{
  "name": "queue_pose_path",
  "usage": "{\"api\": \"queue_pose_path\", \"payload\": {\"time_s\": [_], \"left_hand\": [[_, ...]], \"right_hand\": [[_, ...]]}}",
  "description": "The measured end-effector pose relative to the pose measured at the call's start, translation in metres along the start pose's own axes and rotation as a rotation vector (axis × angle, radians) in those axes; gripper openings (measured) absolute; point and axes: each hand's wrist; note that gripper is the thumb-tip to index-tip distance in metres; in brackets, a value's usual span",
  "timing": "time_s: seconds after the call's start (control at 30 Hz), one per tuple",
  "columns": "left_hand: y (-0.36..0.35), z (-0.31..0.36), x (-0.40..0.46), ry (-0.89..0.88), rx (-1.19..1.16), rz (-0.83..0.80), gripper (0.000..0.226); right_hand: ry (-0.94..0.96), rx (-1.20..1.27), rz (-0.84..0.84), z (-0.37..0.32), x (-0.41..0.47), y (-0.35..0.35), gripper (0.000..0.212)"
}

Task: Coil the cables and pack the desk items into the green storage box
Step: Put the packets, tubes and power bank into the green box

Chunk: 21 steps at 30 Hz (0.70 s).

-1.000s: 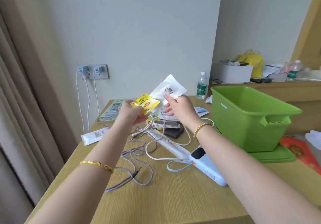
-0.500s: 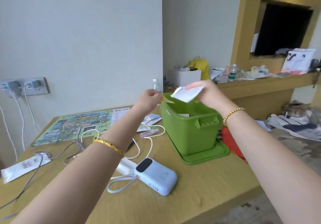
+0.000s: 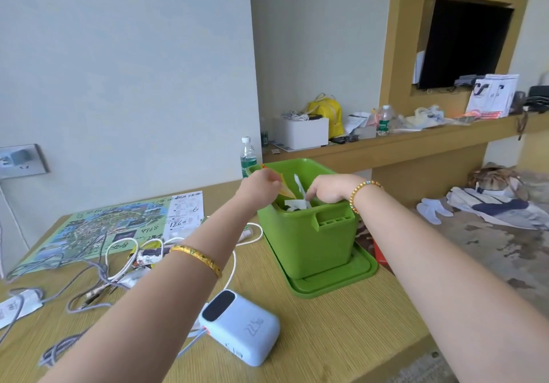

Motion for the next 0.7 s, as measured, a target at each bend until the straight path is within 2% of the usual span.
{"api": "queue_pose_path", "payload": {"time_s": [0.1,0.2,0.27,0.3,0.37,0.4,0.47,0.7], "left_hand": [[-0.003,-0.001,0.007,-0.007,0.053,-0.005,0.023],[-0.004,0.004,0.017,-0.039,0.028,0.026,0.023],[-0.006,0.009,0.021,-0.069,0.034,-0.007,0.023],[-0.009,0.010,0.024,-0.077,0.086,-0.058,0.028],[-0.014,0.011,0.025,-0.029,0.350,-0.165,0.039],[-0.016,0.011,0.024,-0.010,0.459,-0.166,0.041],[-0.015,0.007,0.020,-0.011,0.470,-0.094,0.038],[0.028,-0.028,-0.007,-0.121,0.168,0.245,0.030]], "right_hand": [[-0.031,0.045,0.078,-0.006,0.001,0.007,0.050],[-0.033,0.233,0.284,-0.006,0.003,0.011,0.052],[-0.027,0.352,0.388,-0.002,0.005,0.011,0.051],[-0.026,0.403,0.411,0.000,0.006,0.010,0.052],[-0.027,0.455,0.419,0.001,0.008,0.007,0.052],[-0.030,0.456,0.416,0.001,0.007,0.005,0.051],[-0.035,0.443,0.407,-0.002,0.006,0.003,0.050],[0.102,0.375,0.508,-0.065,0.017,-0.005,0.046]]}}
Point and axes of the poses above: each hand's wrist, its own x-axis towards the middle knuckle, its own y-axis out of the back of the hand, z = x × y, and after that the axes turned 1 degree about z, right-handed
